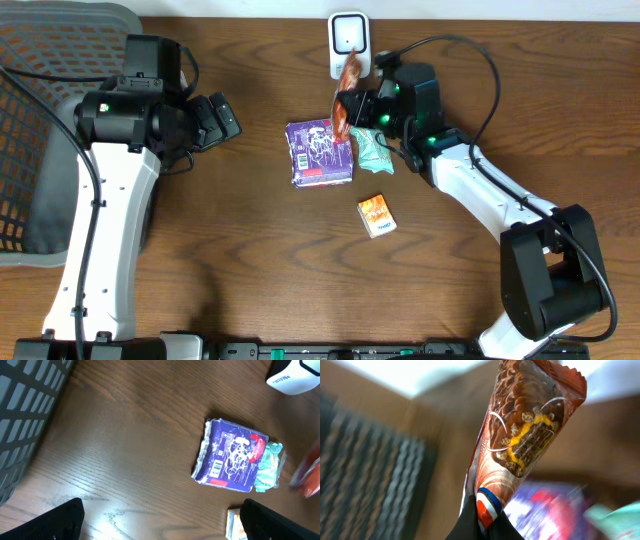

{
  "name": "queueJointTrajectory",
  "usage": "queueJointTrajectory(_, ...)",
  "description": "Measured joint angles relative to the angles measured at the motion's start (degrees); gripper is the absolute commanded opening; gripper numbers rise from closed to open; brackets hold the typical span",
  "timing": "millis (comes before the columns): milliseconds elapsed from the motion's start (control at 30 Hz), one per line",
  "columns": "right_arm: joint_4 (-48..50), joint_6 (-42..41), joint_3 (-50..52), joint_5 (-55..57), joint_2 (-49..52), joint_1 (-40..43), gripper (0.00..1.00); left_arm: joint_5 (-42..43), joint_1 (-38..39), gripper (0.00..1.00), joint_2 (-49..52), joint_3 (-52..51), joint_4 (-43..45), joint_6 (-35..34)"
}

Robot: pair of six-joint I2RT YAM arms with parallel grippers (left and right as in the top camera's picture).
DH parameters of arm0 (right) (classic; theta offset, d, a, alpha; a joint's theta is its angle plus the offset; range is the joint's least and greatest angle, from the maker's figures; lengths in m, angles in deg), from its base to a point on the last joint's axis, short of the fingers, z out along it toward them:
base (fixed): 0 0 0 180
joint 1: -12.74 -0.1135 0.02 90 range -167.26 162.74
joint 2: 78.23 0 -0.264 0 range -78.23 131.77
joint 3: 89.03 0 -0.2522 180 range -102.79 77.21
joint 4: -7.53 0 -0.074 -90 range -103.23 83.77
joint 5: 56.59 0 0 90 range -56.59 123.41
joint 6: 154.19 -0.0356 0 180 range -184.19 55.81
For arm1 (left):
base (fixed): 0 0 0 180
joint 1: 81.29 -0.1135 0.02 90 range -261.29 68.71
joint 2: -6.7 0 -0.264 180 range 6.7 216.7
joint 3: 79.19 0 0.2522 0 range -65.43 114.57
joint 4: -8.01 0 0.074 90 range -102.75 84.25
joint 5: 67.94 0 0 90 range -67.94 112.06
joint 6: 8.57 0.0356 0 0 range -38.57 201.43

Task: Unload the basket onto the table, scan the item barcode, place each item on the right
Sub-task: 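Hold the red candy bar in front of the white scanner, then carry the red bar to the right table edge and release it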

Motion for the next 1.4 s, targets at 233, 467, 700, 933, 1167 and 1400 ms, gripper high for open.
queueJointTrajectory(233, 7.5, 1.6, -3.7, 20.1, 1.0, 0.0, 0.01, 0.0, 0.0, 0.99, 0.0, 0.0, 0.0, 0.0)
queueJointTrajectory(467, 0.0, 3.7, -23.8, 25.7, 13.6, 0.1, 0.01, 0.0, 0.0, 0.99, 0.0, 0.0, 0.0, 0.0)
queueJointTrajectory(700, -9.7, 6.4, -44.2, 26.6, 28.8, 0.1, 0.01, 0.0, 0.0, 0.99, 0.0, 0.0, 0.0, 0.0)
queueJointTrajectory(933, -10.3, 9.3, -48.1, 27.3, 32.6, 0.3, 0.01, 0.0, 0.0, 0.99, 0.0, 0.0, 0.0, 0.0)
queueJointTrajectory(1167, -20.1, 10.1, -49.5, 29.3, 32.0, 4.0, 0.01, 0.0, 0.0, 0.99, 0.0, 0.0, 0.0, 0.0)
queueJointTrajectory(1400, -39.3, 12.0, -49.5, 33.4, 27.9, 17.5, 0.01, 0.0, 0.0, 0.99, 0.0, 0.0, 0.0, 0.0)
